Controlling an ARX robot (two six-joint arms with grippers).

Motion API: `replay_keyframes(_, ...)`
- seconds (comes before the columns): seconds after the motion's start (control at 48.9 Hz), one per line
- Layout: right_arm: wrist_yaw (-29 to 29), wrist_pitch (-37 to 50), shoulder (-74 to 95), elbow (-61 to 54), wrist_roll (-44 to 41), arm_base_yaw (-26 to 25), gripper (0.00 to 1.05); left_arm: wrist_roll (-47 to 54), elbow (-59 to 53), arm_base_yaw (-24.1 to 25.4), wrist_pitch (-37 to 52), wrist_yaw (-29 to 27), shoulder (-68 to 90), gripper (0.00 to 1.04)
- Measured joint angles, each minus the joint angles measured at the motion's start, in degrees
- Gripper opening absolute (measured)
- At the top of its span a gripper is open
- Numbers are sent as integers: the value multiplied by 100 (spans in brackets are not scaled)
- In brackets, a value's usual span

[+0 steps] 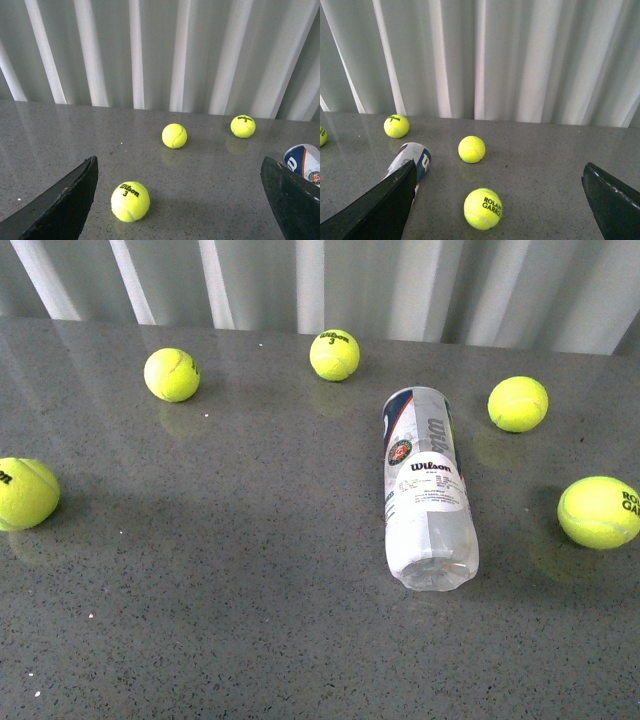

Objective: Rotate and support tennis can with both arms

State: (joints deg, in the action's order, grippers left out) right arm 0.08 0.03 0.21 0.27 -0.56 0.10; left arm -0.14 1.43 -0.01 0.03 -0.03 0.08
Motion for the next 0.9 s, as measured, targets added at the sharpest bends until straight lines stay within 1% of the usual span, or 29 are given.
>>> replay_keyframes(0.858, 4, -2, 2, 0, 4, 0, 98, -2, 0, 0, 0, 0, 0, 98)
replay_keyframes(0.899, 238, -168, 76, 52, 131, 107, 98, -2, 0, 0, 0, 0, 0, 98)
